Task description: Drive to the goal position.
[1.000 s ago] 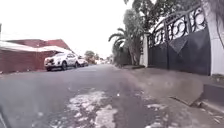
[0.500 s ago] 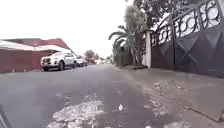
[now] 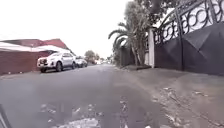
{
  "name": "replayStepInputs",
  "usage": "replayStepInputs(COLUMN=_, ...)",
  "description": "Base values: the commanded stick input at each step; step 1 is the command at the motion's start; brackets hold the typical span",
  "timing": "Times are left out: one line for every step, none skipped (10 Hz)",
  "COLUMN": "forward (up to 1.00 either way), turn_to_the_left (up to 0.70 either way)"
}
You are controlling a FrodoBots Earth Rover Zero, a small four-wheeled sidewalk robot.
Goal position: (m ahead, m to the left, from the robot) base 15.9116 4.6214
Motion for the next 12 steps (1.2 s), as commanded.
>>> replayStepInputs(forward=1.0, turn_to_the_left=0.0)
replayStepInputs(forward=1.0, turn_to_the_left=0.0)
replayStepInputs(forward=1.0, turn_to_the_left=0.01)
replayStepInputs(forward=1.0, turn_to_the_left=0.03)
replayStepInputs(forward=1.0, turn_to_the_left=0.03)
replayStepInputs(forward=1.0, turn_to_the_left=0.06)
replayStepInputs(forward=1.0, turn_to_the_left=0.22)
replayStepInputs(forward=1.0, turn_to_the_left=0.34)
replayStepInputs(forward=1.0, turn_to_the_left=0.25)
replayStepInputs(forward=1.0, turn_to_the_left=0.08)
replayStepInputs(forward=1.0, turn_to_the_left=0.0)
replayStepInputs(forward=1.0, turn_to_the_left=0.0)
